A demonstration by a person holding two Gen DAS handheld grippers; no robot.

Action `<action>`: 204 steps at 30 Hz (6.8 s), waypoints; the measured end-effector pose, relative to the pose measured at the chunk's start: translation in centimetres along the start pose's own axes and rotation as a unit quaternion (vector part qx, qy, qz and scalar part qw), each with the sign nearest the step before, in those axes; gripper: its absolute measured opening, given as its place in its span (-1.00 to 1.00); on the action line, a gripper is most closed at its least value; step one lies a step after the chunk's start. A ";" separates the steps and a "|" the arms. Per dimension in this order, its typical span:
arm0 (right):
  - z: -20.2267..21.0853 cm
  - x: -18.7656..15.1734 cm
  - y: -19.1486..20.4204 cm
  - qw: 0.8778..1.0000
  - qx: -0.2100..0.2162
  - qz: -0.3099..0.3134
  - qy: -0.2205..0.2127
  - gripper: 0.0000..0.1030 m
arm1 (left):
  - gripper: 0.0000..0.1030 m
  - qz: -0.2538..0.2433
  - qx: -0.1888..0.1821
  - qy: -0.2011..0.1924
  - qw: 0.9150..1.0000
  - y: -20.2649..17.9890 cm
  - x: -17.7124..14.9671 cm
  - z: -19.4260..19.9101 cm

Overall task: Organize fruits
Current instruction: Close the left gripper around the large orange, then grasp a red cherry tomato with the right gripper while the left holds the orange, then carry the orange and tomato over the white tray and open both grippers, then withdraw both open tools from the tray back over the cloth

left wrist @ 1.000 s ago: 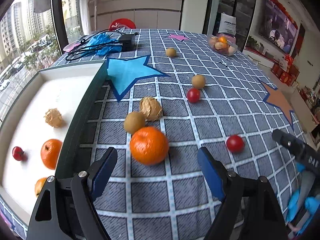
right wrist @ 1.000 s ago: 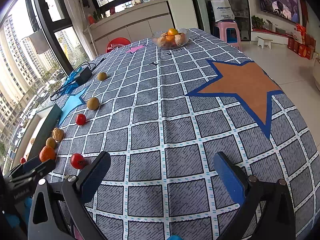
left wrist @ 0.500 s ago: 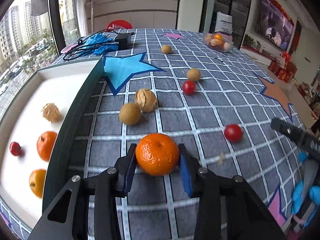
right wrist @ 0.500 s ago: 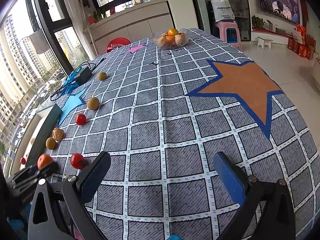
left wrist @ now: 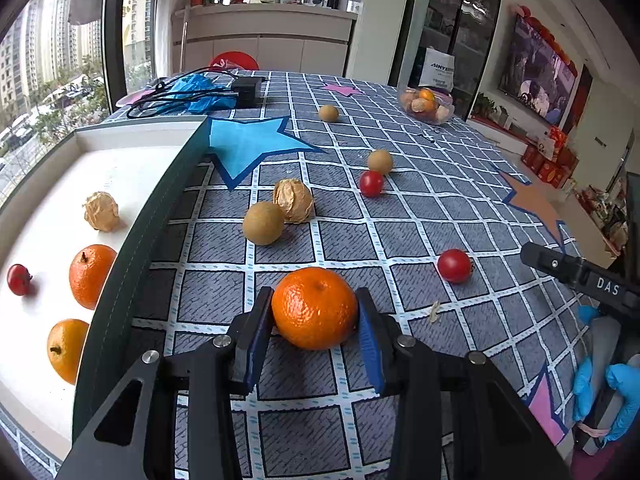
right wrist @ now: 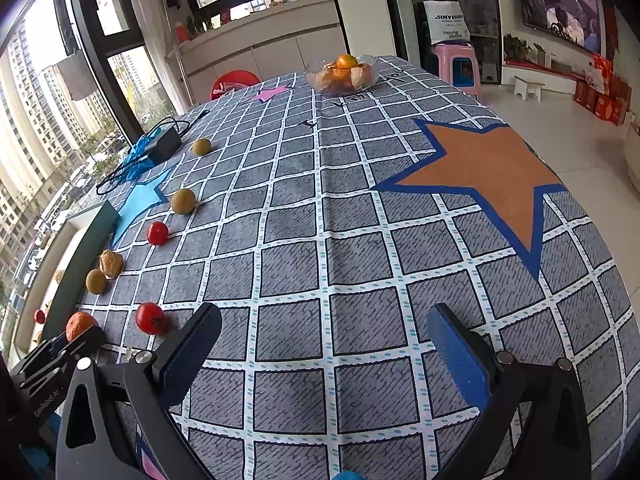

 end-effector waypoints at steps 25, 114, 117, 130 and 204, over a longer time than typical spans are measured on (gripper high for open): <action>0.1 0.0 -0.1 1.000 0.000 -0.001 0.000 1.00 | -0.16 -0.012 0.005 0.001 1.000 -0.5 -0.1 0.0; -2.3 -1.6 25.5 0.969 0.149 0.174 0.090 -0.54 | -0.16 0.091 0.094 -0.058 0.990 14.6 1.4 5.3; -2.5 -2.1 28.2 0.964 0.167 0.186 0.094 -0.54 | -0.16 0.100 0.105 -0.053 0.988 15.9 1.0 4.7; -4.4 -4.5 33.7 0.949 0.183 0.231 0.113 -0.54 | -0.16 0.093 0.122 -0.065 0.986 16.5 -0.2 4.2; -2.6 -0.1 3.5 0.992 -0.069 0.097 0.040 0.99 | 0.57 -0.021 0.030 0.040 0.999 1.0 8.4 0.6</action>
Point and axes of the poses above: each gripper's, at about its wrist camera, not at the fingertips, and z roughly against the way its jaws point, y to its left, x to its top, the point moved 3 cm from there along -z, roughly the way its jaws point, and after that the axes turned 5 degrees about -z, right-handed, at the moved point
